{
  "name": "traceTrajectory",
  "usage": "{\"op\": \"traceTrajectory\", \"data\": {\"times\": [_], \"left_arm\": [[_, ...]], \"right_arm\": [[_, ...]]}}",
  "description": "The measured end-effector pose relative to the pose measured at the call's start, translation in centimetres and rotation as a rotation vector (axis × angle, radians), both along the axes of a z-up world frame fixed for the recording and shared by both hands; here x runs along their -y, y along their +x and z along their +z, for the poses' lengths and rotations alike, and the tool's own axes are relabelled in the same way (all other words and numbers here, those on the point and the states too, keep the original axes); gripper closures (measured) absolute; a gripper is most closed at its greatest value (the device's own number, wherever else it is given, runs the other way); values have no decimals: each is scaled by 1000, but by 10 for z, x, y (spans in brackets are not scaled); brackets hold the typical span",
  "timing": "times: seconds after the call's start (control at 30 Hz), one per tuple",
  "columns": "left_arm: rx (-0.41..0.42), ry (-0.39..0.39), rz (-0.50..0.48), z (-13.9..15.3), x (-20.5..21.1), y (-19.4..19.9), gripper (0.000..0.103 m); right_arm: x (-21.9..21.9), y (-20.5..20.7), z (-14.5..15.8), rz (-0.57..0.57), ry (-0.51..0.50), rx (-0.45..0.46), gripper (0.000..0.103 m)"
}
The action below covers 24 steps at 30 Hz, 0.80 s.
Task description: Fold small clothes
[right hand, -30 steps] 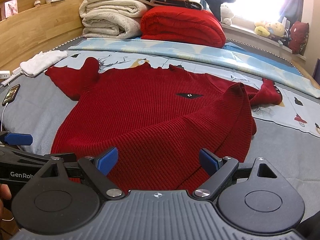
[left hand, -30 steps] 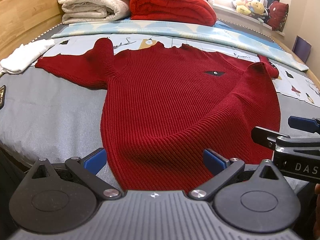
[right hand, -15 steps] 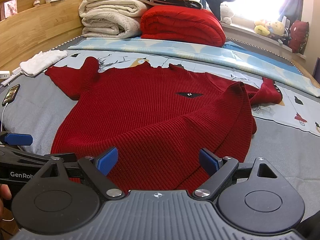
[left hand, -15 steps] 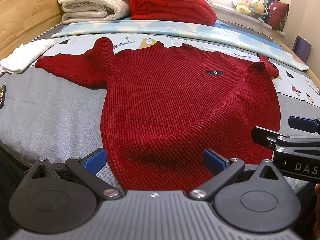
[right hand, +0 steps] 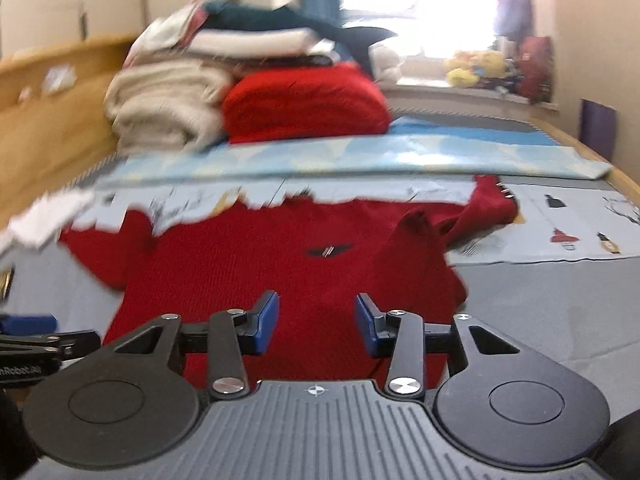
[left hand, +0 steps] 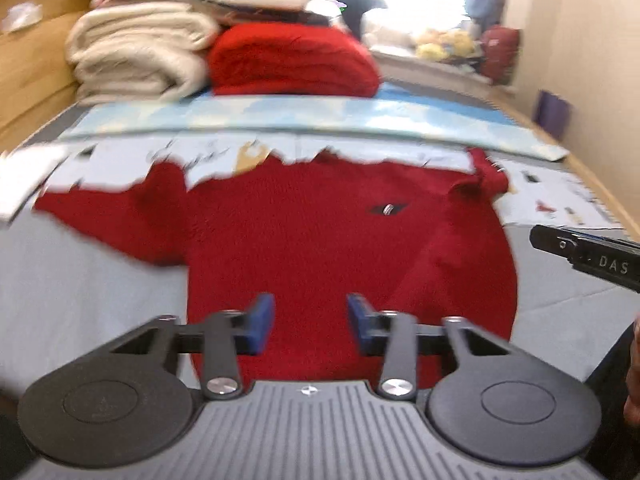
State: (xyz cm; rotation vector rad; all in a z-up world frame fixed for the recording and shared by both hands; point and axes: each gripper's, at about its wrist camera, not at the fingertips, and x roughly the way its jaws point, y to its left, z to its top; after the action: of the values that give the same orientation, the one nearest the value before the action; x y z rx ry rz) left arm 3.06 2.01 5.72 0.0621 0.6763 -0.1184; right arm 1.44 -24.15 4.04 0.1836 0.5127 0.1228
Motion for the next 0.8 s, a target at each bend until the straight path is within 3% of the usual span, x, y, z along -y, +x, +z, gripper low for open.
{"op": "traceTrajectory", "data": {"times": [0.1, 0.17, 0.27, 0.37, 0.47, 0.53, 0.6, 0.63, 0.8], "left_arm": [[36, 20, -59, 26, -13, 32, 62], [3, 59, -63, 30, -23, 65, 62], [-104, 109, -35, 17, -47, 123, 62], [-228, 96, 36, -17, -79, 171, 61], [-353, 52, 141, -53, -110, 206, 57], [-462, 8, 198, -75, -126, 224, 45], [-510, -51, 222, -87, -135, 239, 25], [-533, -67, 226, -92, -140, 247, 21], [-657, -56, 259, -116, -142, 272, 18]], "right_arm": [[22, 17, 21, -11, 25, 31, 59], [40, 37, 36, -23, 27, 54, 57], [63, 80, 49, -53, 19, 45, 52], [80, 121, 50, -91, -2, 25, 46], [89, 164, 35, -108, -15, -41, 41], [88, 194, 18, -105, -30, -93, 39], [81, 222, 2, -81, -55, -143, 35], [78, 233, -4, -60, -66, -159, 32], [52, 288, -36, 23, -167, -220, 27]]}}
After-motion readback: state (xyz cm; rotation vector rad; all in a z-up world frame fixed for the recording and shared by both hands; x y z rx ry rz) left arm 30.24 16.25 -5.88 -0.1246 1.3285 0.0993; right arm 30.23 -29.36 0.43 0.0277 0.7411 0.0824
